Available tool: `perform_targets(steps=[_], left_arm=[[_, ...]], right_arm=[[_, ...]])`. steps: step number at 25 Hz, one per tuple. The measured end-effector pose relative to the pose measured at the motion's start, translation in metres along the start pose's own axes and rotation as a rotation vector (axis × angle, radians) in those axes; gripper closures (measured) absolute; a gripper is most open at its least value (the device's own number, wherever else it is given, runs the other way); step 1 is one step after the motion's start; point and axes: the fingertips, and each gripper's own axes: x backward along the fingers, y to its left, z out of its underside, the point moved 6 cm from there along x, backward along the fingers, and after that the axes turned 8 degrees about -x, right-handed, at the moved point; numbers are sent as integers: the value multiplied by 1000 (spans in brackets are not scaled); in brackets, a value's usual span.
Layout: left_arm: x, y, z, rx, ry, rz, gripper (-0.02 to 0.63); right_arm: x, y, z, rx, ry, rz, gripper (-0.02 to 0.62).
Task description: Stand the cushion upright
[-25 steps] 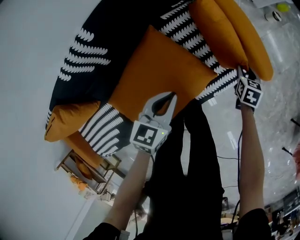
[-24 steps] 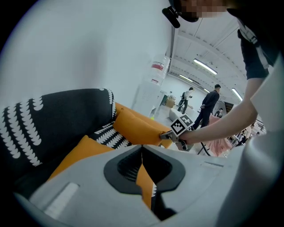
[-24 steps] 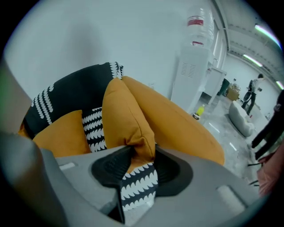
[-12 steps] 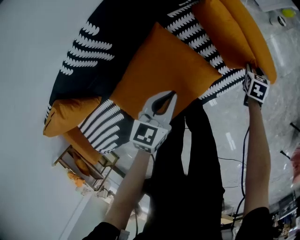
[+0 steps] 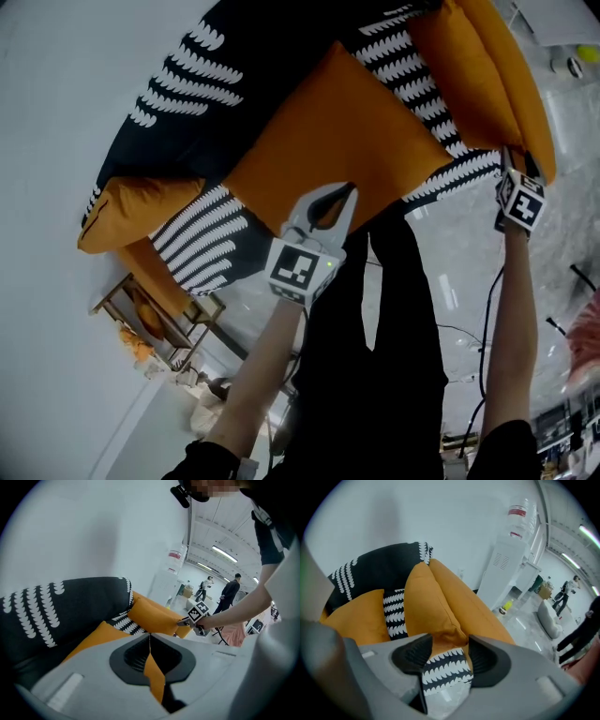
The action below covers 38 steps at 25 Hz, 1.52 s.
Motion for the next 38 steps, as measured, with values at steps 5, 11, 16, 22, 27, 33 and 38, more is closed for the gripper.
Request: perform_targets(steps=[5, 11, 16, 22, 27, 33, 38], left_arm=[[18, 7, 3, 36, -4, -55, 592], [46, 1, 33, 152, 22, -141, 592], [73, 3, 77, 253, 67, -214, 592], [106, -11, 154, 367, 188, -266, 591], [122, -12, 214, 460, 251, -335, 566], [127, -19, 276, 517, 371, -356, 466], [126, -26, 323, 513, 462, -320, 396]], right_arm=[[31, -1, -11, 88, -30, -35, 344], [61, 46, 1, 282, 10, -214, 343], [50, 113, 18, 500, 100, -387, 314], [28, 170, 40, 783, 203, -482, 288], [12, 187, 66, 1023, 261, -490, 260], [-8, 182, 83, 1192, 343, -456, 217], [-28, 178, 93, 1260, 388, -404, 199]])
